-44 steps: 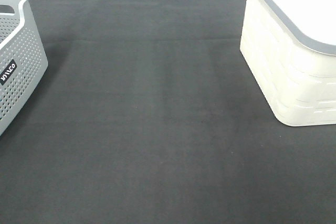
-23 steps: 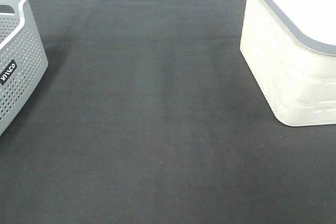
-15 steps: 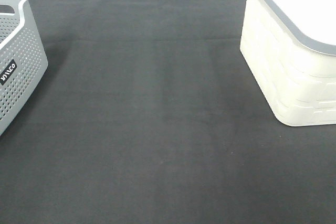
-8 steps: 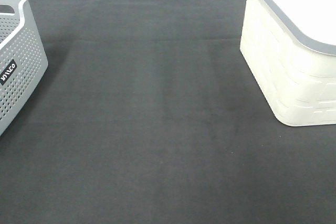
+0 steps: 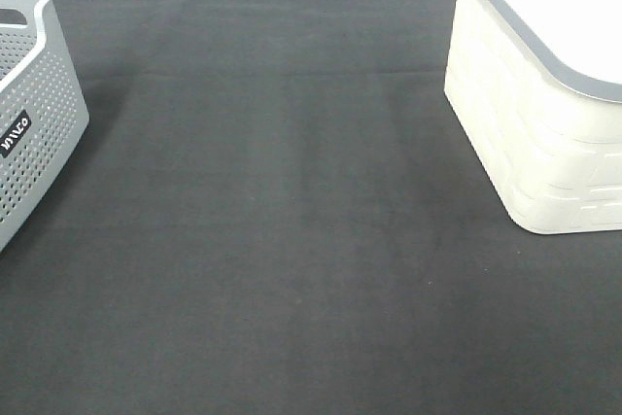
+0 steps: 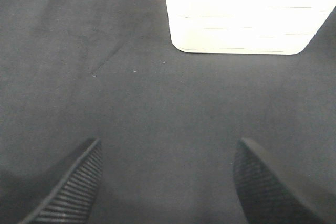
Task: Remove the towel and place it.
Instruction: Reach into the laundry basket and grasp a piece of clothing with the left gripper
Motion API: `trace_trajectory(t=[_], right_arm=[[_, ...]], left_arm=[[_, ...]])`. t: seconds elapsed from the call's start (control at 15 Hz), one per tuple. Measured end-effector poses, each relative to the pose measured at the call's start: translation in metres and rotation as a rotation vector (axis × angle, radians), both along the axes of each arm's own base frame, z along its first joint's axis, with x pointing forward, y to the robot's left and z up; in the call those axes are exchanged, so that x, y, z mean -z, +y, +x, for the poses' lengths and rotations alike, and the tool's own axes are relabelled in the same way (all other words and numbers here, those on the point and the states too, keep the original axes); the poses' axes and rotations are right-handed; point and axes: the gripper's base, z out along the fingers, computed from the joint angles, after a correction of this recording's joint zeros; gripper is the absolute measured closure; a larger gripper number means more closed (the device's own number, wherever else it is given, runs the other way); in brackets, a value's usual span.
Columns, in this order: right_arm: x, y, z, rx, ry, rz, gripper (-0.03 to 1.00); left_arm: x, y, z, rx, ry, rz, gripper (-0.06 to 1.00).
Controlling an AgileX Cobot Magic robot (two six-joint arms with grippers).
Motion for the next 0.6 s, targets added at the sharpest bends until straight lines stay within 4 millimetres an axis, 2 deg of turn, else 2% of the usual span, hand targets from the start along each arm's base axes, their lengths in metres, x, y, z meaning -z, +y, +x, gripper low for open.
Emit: trace_trajectory(t=[0.6], right_arm=[[0.0,0.0,0.0,0.0,0.0,0.0,0.28]], left_arm=[[-0.0001,0.0017,0.0004,-0.023,0.005,-0.004,-0.04]])
